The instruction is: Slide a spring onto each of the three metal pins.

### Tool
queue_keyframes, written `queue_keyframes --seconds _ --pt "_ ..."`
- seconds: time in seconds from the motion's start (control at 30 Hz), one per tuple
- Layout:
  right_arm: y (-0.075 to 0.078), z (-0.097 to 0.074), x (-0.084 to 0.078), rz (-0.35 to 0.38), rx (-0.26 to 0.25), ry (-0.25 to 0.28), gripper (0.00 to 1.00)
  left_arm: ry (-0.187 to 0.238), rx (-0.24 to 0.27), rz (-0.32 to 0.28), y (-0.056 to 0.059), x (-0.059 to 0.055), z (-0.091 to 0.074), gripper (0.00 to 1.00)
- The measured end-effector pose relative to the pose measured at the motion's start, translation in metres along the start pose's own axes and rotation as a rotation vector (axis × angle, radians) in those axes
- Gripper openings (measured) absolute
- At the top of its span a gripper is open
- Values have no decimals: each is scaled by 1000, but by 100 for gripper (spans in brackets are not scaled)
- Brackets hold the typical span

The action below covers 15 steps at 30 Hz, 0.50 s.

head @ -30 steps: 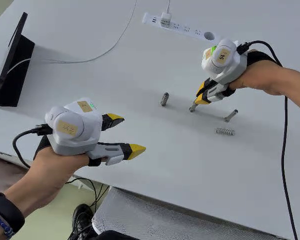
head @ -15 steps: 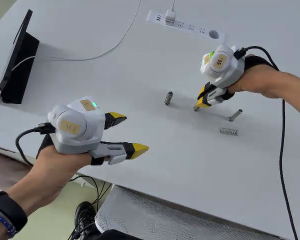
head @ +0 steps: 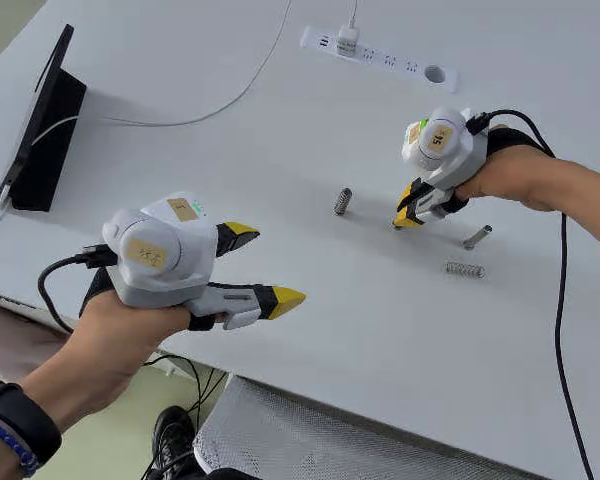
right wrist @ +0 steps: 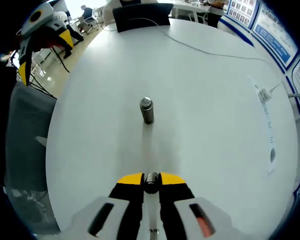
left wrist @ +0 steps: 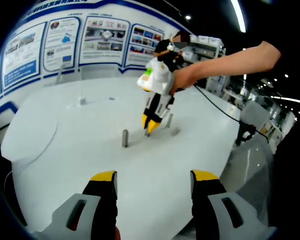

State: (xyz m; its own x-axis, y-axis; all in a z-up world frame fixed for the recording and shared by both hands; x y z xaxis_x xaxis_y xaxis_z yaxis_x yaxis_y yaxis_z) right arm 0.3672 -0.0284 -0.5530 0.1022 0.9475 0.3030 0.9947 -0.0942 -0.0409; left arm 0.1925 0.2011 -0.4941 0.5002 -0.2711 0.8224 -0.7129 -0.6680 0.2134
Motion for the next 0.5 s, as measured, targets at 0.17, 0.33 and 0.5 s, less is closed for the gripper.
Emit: queue_keyframes --seconds 0.17,0.33,0.5 --pt "-1 0 -1 -3 -4 -5 18 1 -1 -1 0 0 0 60" --pt "-4 -5 0 1 -1 15 23 2 -2 -1 0 0 0 60" --pt "-4 -17 -2 5 -15 23 27 4 -5 4 2 2 1 60"
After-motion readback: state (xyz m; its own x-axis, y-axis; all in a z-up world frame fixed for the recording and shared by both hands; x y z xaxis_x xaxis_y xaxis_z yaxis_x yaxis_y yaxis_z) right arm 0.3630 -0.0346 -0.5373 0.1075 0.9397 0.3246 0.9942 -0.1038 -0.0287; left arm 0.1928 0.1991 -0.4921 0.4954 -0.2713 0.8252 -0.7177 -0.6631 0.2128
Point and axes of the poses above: the centre of the closed fingertips' face, and the gripper's own axes: z roughly forward along the fingers, y roughly to its right, x roughly out of its top, the point moved 9 cm from there along -z, roughly backward along the fingers
